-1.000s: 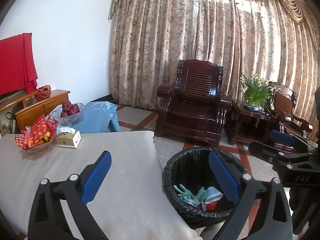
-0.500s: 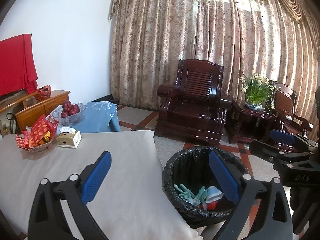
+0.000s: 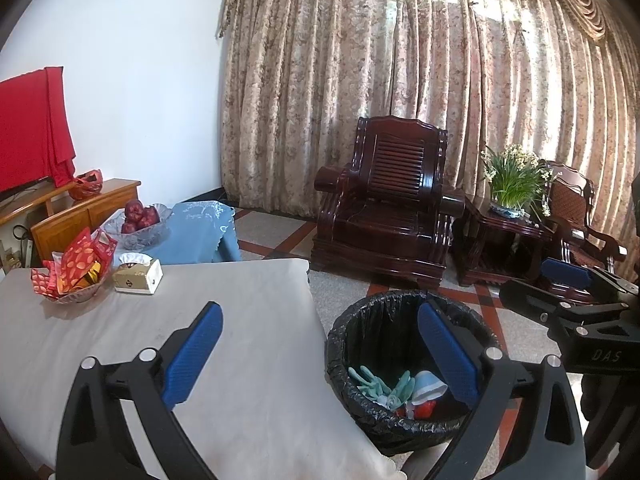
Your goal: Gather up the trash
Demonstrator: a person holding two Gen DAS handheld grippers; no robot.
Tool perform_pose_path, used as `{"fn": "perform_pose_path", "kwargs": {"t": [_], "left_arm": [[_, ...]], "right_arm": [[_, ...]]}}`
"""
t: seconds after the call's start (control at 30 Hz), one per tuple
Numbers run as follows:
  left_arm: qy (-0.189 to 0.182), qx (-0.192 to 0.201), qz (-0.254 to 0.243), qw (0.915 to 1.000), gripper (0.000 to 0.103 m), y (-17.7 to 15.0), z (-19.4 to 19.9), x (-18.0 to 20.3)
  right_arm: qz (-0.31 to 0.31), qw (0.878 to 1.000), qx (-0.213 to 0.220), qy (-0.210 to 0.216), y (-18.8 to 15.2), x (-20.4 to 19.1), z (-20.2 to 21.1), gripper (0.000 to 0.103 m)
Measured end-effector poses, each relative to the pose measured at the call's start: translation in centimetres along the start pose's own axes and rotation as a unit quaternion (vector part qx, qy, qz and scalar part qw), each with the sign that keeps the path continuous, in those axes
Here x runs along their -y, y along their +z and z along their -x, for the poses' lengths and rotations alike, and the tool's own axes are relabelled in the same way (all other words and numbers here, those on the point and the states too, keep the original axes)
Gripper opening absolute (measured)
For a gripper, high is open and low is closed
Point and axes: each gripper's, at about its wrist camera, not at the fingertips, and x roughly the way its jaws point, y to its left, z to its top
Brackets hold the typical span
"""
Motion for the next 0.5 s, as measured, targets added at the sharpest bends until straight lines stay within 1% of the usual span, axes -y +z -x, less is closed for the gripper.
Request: {"fn": "perform_pose_path", "kwargs": {"t": [0.5], "left_arm": [[0.0,0.0,0.0,1.0,0.096,-0.03,-0.03,0.11]], "right_arm": [[-0.001,1.0,-0.002,0.0,-0.22,0.09,-0.1,0.097]]}}
